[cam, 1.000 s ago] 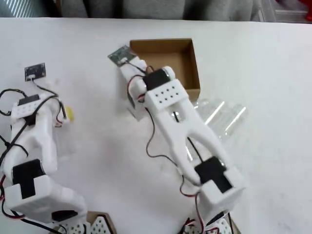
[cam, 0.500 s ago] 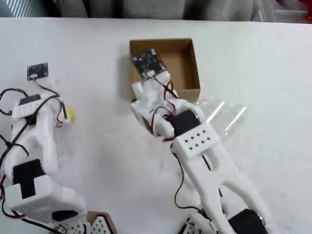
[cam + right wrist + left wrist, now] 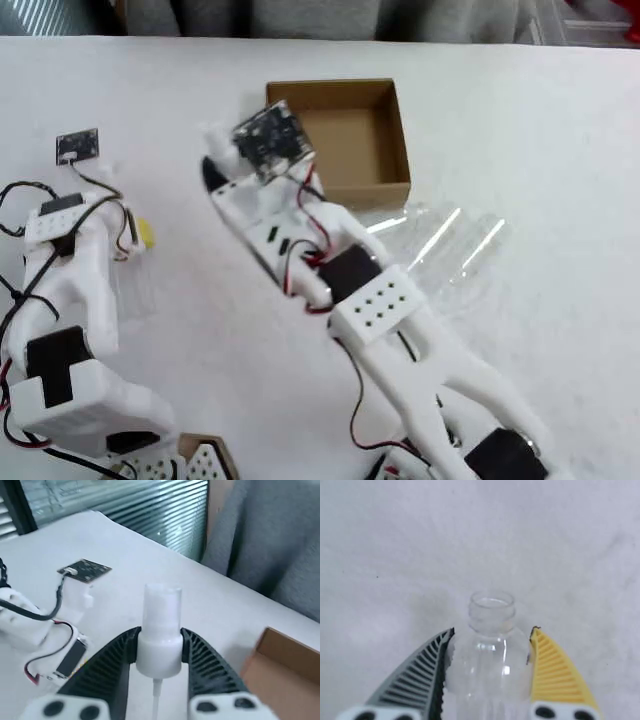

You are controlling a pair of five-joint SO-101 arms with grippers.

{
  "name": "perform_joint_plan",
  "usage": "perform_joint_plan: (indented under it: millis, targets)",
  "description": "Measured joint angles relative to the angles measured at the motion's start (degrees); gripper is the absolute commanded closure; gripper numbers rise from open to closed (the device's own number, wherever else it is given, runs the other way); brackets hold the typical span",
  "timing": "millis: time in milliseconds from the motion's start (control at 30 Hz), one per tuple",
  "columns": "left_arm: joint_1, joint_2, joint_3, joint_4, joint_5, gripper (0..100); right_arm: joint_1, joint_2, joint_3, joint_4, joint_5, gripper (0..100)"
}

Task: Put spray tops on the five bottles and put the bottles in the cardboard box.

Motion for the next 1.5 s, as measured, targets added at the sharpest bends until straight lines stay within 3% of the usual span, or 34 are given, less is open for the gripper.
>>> perform_joint_plan:
  millis: [267,700,1033,1267,1500]
  targets:
    - [0.0,0.0,0.0,0.0,0.0,90,-0.3,13.1,1.8,-28.4,0.0,98.1]
    - [0.0,0.0,0.0,0.0,0.0,90,-2.3,13.2,30.6,-68.1,0.0,98.2]
    - [-0.1,-3.6,-4.5,0.0,0.0,90,-2.3,18.9,32.1,-71.7,-0.1,98.2]
    - [0.1,-23.3,-5.7,-0.3,-0.1,90,-2.4,26.0,31.0,-78.9,-0.1,98.2]
    - [0.8,-43.2,-2.0,-8.4,-0.1,90,-2.5,26.4,30.8,-81.1,-0.1,98.2]
